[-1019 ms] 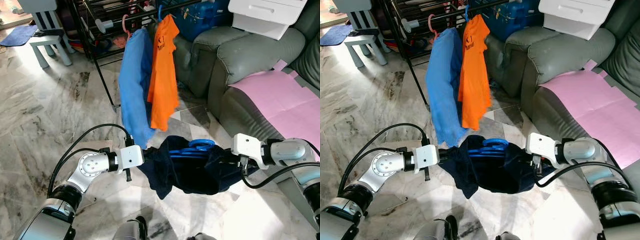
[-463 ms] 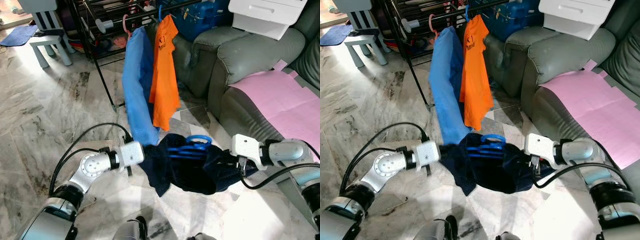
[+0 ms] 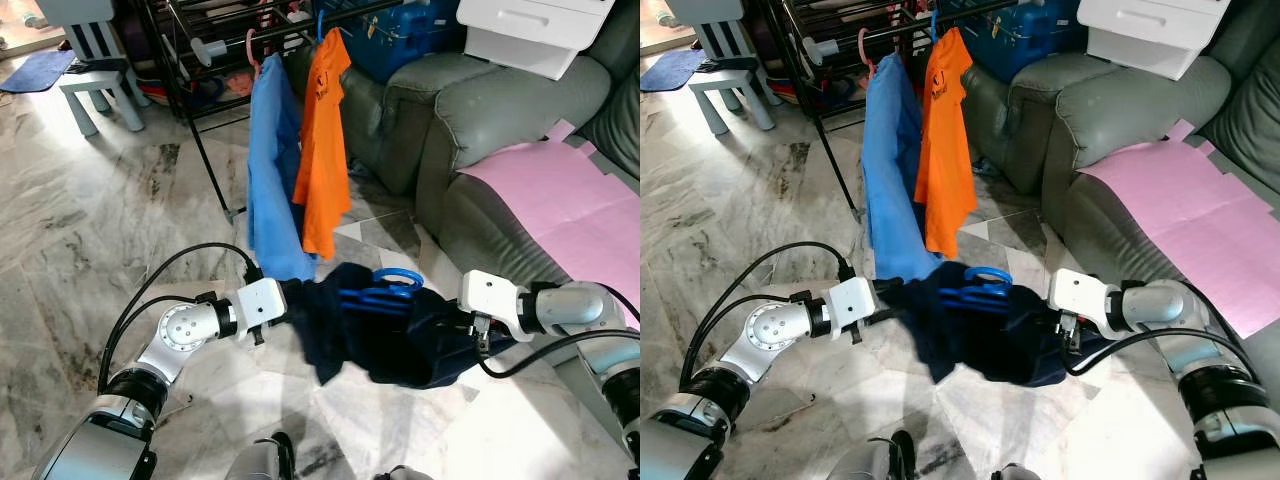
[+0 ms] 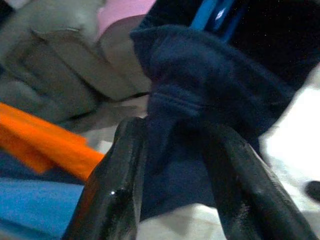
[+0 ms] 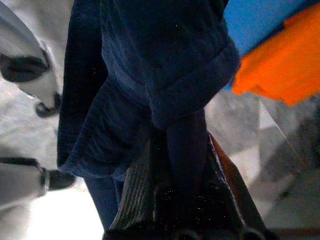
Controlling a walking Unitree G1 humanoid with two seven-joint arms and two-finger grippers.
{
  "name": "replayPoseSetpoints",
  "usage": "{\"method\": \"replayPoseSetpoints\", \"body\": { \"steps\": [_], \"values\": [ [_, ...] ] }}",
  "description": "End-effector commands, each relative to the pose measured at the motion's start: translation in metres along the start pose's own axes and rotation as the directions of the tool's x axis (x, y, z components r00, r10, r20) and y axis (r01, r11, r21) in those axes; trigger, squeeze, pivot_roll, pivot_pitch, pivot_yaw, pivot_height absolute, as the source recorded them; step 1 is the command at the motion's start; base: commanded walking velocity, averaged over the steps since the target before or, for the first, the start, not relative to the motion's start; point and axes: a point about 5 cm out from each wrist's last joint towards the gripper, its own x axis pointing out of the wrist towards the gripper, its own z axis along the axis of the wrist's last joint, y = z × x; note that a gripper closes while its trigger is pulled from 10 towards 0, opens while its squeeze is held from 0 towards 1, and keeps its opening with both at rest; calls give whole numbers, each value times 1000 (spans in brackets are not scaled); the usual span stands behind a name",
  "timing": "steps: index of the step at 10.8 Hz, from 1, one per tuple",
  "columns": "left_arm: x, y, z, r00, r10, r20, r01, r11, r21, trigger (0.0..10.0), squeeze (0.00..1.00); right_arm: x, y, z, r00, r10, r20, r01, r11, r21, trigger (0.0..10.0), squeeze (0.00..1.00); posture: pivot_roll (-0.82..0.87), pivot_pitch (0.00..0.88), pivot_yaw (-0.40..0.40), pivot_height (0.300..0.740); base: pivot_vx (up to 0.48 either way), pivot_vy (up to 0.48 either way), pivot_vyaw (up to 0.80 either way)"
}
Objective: Hang hanger
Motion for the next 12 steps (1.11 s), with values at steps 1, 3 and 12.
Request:
{"method": "replayPoseSetpoints", "body": {
  "steps": [1,3,12],
  "values": [
    [-5,-8,-8,999,-48,-17,47,997,-62,10000,1000,3,-1,2,1000,-15,-11,15,999,-29,0,0,-113,126,50,740,0,0,0],
    [-8,-8,-13,1000,3,-27,-6,994,-110,10000,1000,12,-2,-1,995,-95,-28,95,995,24,0,0,-110,125,53,740,0,0,0],
    [-19,-16,-58,644,644,-412,-754,446,-482,10000,0,59,13,-11,712,-675,-194,619,474,626,0,0,-95,45,61,740,0,0,0]
  ]
}}
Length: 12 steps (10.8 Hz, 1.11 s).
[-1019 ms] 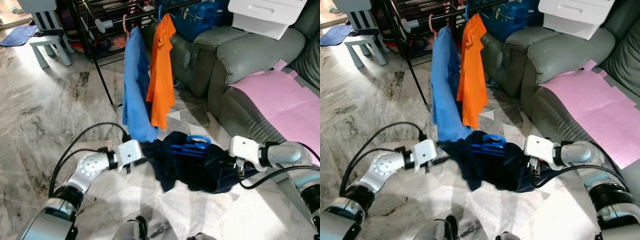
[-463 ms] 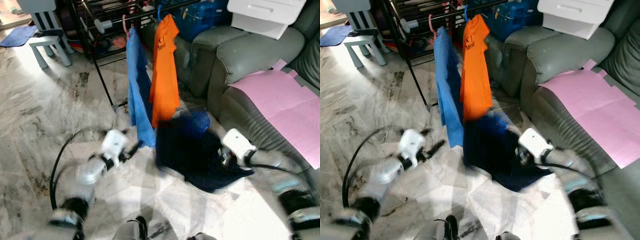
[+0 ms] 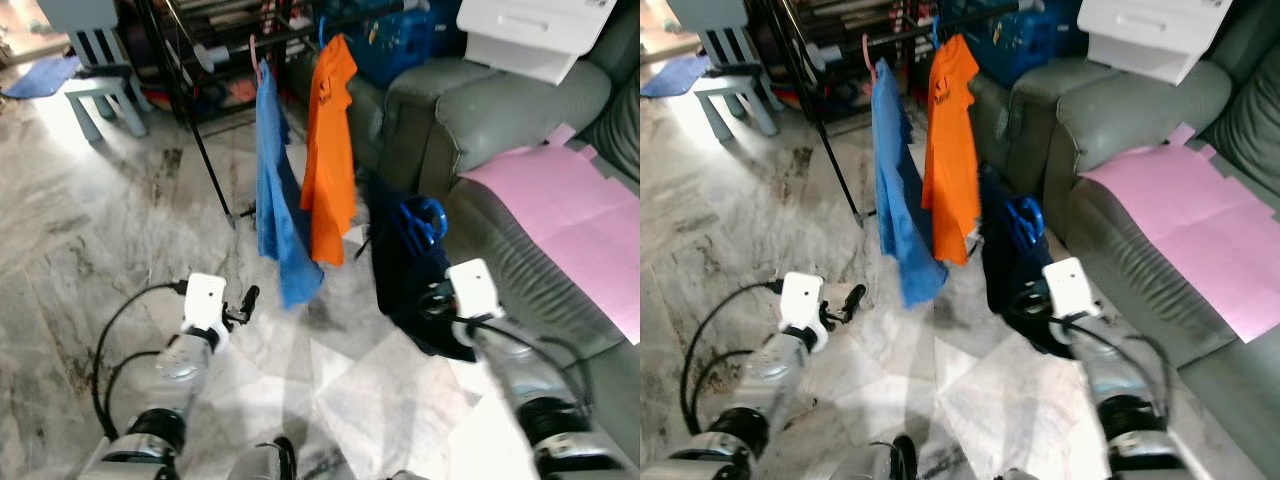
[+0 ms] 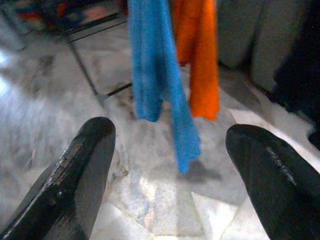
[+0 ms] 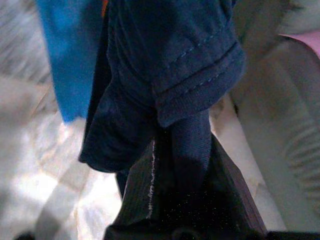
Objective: Hang hanger
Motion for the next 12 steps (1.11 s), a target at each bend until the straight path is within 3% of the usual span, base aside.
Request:
{"method": "replayPoseSetpoints", "body": {
  "steps": [1,3,6,7,9,12],
  "values": [
    [2,2,2,999,37,2,-37,999,-37,10000,0,0,4,6,999,-26,37,25,999,35,0,0,-110,28,70,740,0,0,0],
    [4,-9,8,999,2,42,-1,1000,-20,10000,0,-4,15,-5,996,-81,22,78,989,123,0,0,-99,15,63,740,0,0,0],
    [1,-13,1,1000,13,28,-11,998,-59,10000,0,-9,23,-11,992,-127,18,123,981,150,0,0,-120,0,81,740,0,0,0],
    [2,-21,2,999,-27,31,29,998,-58,10000,0,-11,25,-10,991,-135,27,129,980,155,10000,0,-112,0,83,740,0,0,0],
    [1,-31,3,996,-72,50,74,996,-47,10000,0,-13,27,-12,987,-161,23,156,975,158,10000,0,-104,1,84,740,279,0,0],
    [-6,-39,-5,995,-87,48,91,993,-79,10000,0,-17,28,-17,986,-165,-5,164,976,140,10000,0,-114,0,58,740,380,0,-571]
  ]
}}
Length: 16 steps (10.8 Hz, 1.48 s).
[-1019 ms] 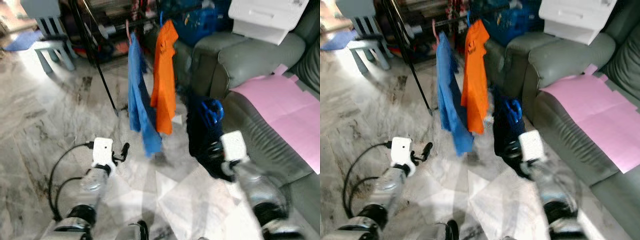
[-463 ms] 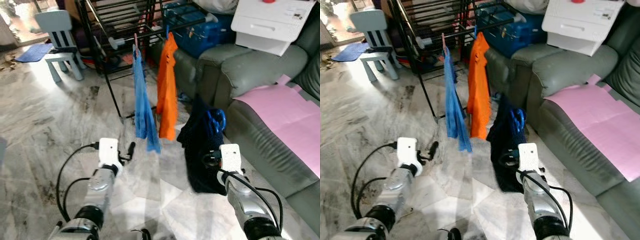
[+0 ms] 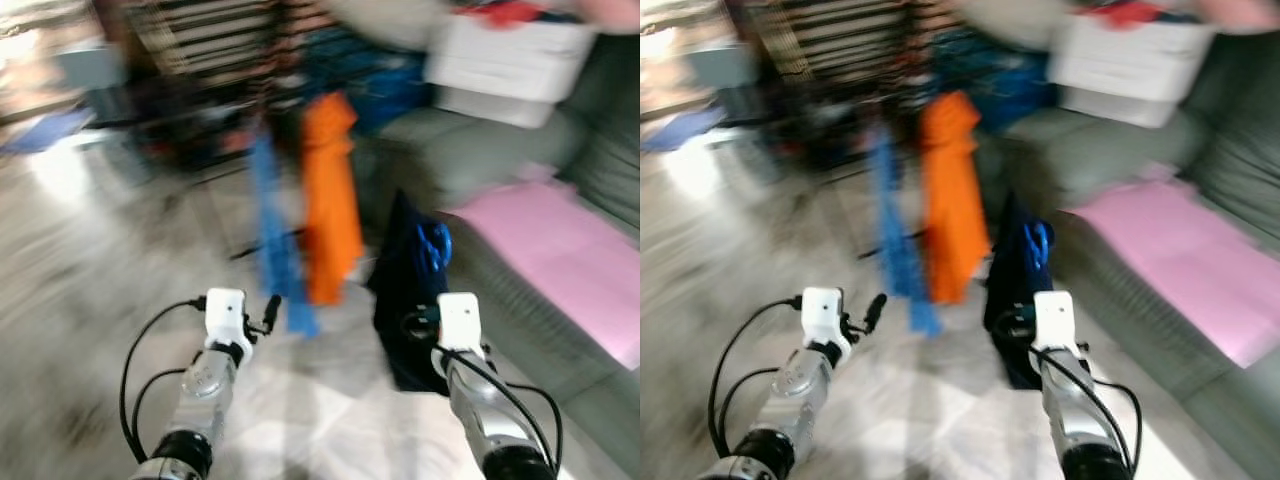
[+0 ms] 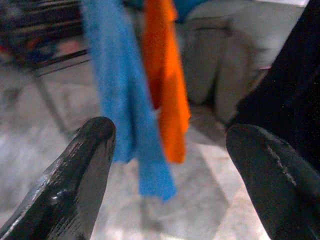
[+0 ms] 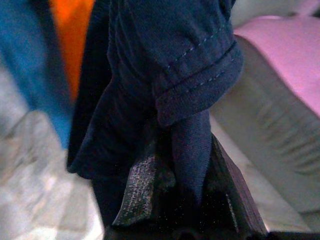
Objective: Hang hanger
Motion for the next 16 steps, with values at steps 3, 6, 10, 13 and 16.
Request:
{"method": "replayPoseSetpoints", "body": {
  "steps": [3,6,10,13,16],
  "values": [
    [9,-13,11,999,-19,30,19,1000,-11,10000,0,4,-8,17,999,-20,48,20,1000,1,10000,0,-113,6,55,740,480,0,-800],
    [9,-7,14,999,26,38,-26,1000,13,10000,0,2,2,17,998,11,61,-11,1000,7,10000,0,-124,9,61,740,480,0,0],
    [-5,7,-1,987,158,-17,-157,986,52,10000,0,-18,18,6,991,116,74,-116,993,-10,10000,0,-124,91,80,740,118,0,575],
    [-25,17,-19,984,167,-57,-157,976,149,10000,0,-34,33,-13,979,194,57,-195,981,16,10000,0,-103,122,102,740,0,0,525],
    [-44,21,-50,961,215,-174,-179,963,202,10000,0,-30,33,-32,983,183,-13,-183,982,41,10000,0,-80,96,79,740,0,0,0]
  ]
}}
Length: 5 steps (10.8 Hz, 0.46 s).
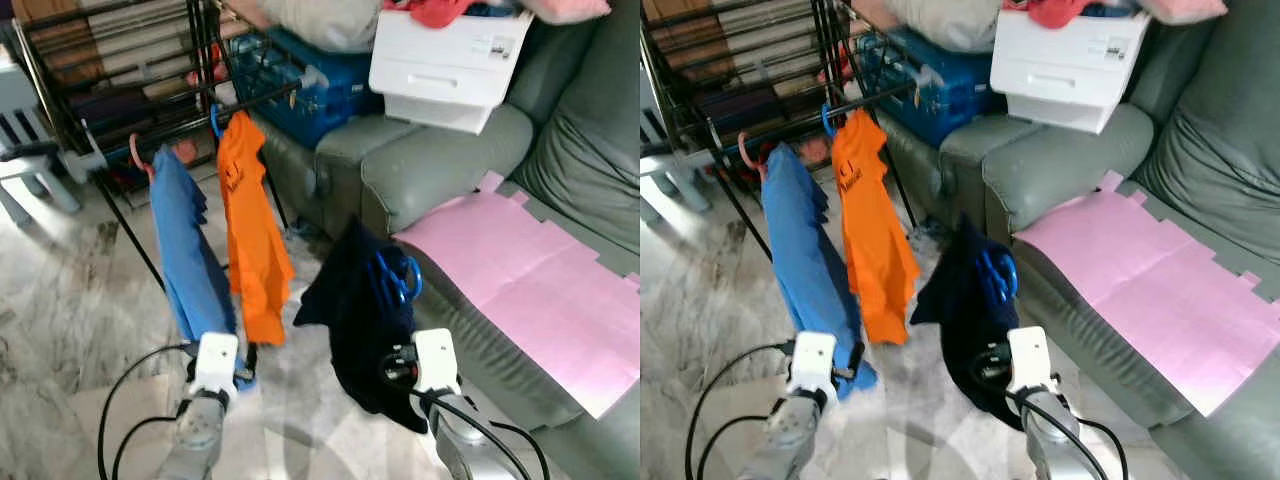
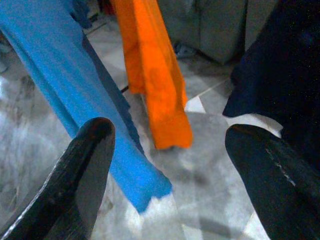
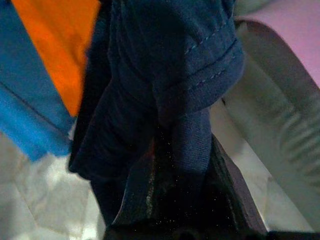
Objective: Hang hanger
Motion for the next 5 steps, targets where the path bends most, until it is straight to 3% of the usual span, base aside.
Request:
{"method": "replayPoseSetpoints", "body": {
  "steps": [1,2,4,5],
  "values": [
    [1,5,0,1000,2,-8,-2,1000,27,10000,0,4,-3,4,999,-10,32,11,1000,-19,10000,0,-70,92,80,740,0,0,0],
    [1,9,-10,998,-9,-65,12,999,53,10000,0,7,-4,-9,1000,-6,-11,5,999,-37,10000,0,-88,70,98,740,0,0,0],
    [0,12,-24,984,-12,-176,29,995,95,10000,0,7,-18,-27,994,-68,-90,74,995,67,10000,0,-111,36,117,740,0,0,0],
    [0,11,-32,961,-24,-276,41,998,55,10000,0,7,-19,-36,991,-58,-118,64,997,48,10000,0,-127,11,124,740,0,0,694]
  ]
}}
